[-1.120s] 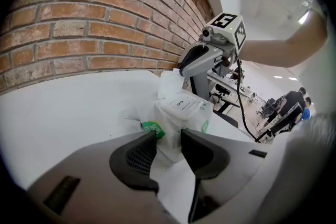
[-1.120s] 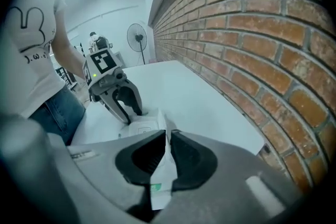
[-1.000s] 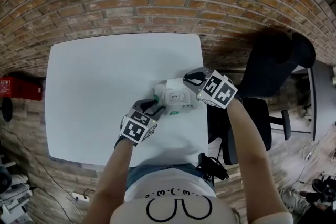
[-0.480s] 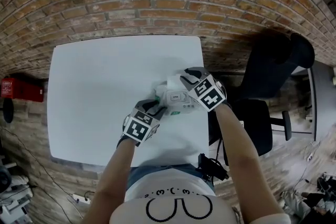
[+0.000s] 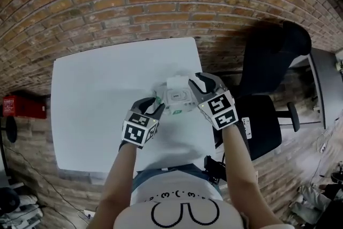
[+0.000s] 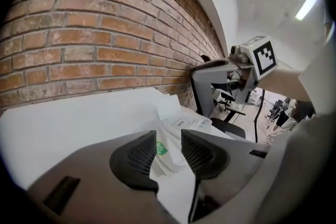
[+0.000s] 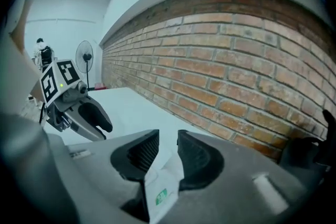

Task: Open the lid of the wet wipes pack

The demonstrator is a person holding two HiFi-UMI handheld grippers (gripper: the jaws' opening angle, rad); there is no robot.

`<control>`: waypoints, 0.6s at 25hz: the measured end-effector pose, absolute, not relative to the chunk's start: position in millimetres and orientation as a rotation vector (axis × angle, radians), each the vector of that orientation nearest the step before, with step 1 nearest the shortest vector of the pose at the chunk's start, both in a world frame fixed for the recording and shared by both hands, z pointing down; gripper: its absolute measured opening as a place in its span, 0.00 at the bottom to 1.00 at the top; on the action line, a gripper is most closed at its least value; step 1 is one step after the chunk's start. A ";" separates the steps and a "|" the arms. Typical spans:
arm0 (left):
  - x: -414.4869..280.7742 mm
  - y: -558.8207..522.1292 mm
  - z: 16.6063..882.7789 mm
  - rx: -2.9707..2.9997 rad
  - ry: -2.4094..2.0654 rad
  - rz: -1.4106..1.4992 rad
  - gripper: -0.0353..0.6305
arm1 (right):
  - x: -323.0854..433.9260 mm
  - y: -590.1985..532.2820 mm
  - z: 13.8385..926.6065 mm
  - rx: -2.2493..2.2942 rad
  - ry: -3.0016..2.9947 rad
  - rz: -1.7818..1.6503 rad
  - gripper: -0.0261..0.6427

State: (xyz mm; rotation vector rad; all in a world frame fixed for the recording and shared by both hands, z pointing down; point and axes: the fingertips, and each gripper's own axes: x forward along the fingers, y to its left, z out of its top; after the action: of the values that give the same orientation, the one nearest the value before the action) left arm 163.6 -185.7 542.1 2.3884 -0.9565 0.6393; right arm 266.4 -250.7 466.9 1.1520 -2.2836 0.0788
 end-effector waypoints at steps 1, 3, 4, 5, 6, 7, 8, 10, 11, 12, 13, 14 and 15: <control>161.4 -188.1 533.1 2.407 -0.975 0.622 0.27 | 268.6 -246.2 458.9 1.191 -2.283 0.064 0.20; 158.1 -190.9 513.6 2.448 -1.012 0.587 0.27 | 273.0 -234.7 441.6 1.261 -2.277 0.037 0.20; 156.9 -191.3 503.1 2.468 -1.031 0.566 0.27 | 275.5 -228.1 432.6 1.295 -2.274 0.027 0.19; 155.4 -191.6 492.3 2.484 -1.055 0.540 0.27 | 277.6 -221.5 423.2 1.328 -2.274 0.016 0.17; 153.3 -192.2 481.1 2.497 -1.083 0.510 0.27 | 278.9 -215.3 413.6 1.360 -2.276 0.006 0.15; 150.7 -193.1 469.5 2.508 -1.111 0.476 0.27 | 279.7 -209.5 404.3 1.390 -2.279 -0.005 0.13; 148.5 -194.2 457.7 2.522 -1.134 0.440 0.27 | 280.2 -204.2 395.6 1.417 -2.284 -0.018 0.13; 145.9 -197.1 433.6 2.566 -1.168 0.381 0.27 | 281.5 -195.6 379.9 1.469 -2.284 -0.050 0.11; 145.2 -198.6 421.5 2.594 -1.183 0.358 0.27 | 282.5 -191.9 373.3 1.496 -2.278 -0.066 0.05; 144.4 -199.6 409.1 2.623 -1.200 0.334 0.26 | 283.5 -188.3 367.7 1.520 -2.272 -0.080 0.04; 143.0 -200.0 396.2 2.653 -1.223 0.305 0.25 | 284.2 -184.7 362.8 1.540 -2.270 -0.090 0.04; 140.9 -199.9 382.6 2.682 -1.254 0.271 0.20 | 285.0 -181.4 358.4 1.559 -2.271 -0.095 0.04; 138.3 -199.3 368.7 2.714 -1.292 0.230 0.14 | 286.2 -178.2 354.1 1.578 -2.276 -0.095 0.04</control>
State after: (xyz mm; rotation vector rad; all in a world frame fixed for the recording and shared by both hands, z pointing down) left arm 138.3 -199.3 368.7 2.7145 -1.2918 0.2301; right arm 286.2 -178.2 354.1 1.5780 -2.2759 -0.0955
